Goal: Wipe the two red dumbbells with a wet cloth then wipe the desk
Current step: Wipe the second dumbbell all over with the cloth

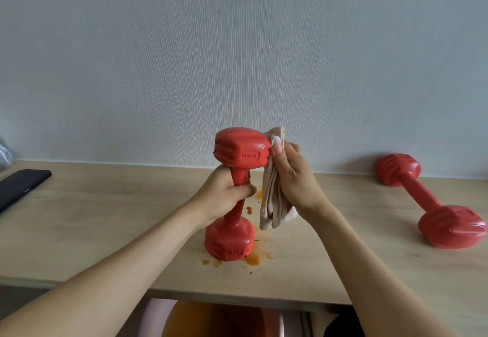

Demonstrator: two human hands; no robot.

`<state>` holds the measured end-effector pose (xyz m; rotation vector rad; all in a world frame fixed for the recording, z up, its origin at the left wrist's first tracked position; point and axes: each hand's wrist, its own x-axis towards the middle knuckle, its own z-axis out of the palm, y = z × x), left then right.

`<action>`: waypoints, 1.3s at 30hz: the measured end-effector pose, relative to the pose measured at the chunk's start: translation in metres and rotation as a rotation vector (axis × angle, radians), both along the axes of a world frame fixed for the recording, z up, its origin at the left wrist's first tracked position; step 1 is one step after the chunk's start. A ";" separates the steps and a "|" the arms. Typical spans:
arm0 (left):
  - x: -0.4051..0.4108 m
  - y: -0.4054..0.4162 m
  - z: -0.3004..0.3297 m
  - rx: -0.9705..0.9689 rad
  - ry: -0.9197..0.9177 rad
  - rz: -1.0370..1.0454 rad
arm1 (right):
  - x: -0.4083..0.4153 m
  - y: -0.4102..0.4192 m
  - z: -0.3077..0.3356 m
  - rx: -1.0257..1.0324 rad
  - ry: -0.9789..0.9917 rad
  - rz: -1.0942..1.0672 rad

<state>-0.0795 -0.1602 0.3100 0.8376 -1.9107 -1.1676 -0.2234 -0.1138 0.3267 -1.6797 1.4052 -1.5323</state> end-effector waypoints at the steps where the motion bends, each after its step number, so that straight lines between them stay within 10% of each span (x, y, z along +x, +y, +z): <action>1: 0.001 0.000 0.002 0.035 0.004 -0.015 | 0.001 0.001 0.000 0.000 -0.008 0.001; 15: -0.005 0.002 0.000 0.073 0.034 0.261 | 0.028 0.027 0.009 -0.241 0.411 -0.589; 20: -0.005 0.010 0.000 -0.008 -0.002 0.184 | 0.011 0.018 0.007 0.018 0.353 -0.562; 39: -0.010 0.010 0.003 0.002 -0.058 0.246 | 0.015 0.035 0.008 -0.163 0.350 -0.612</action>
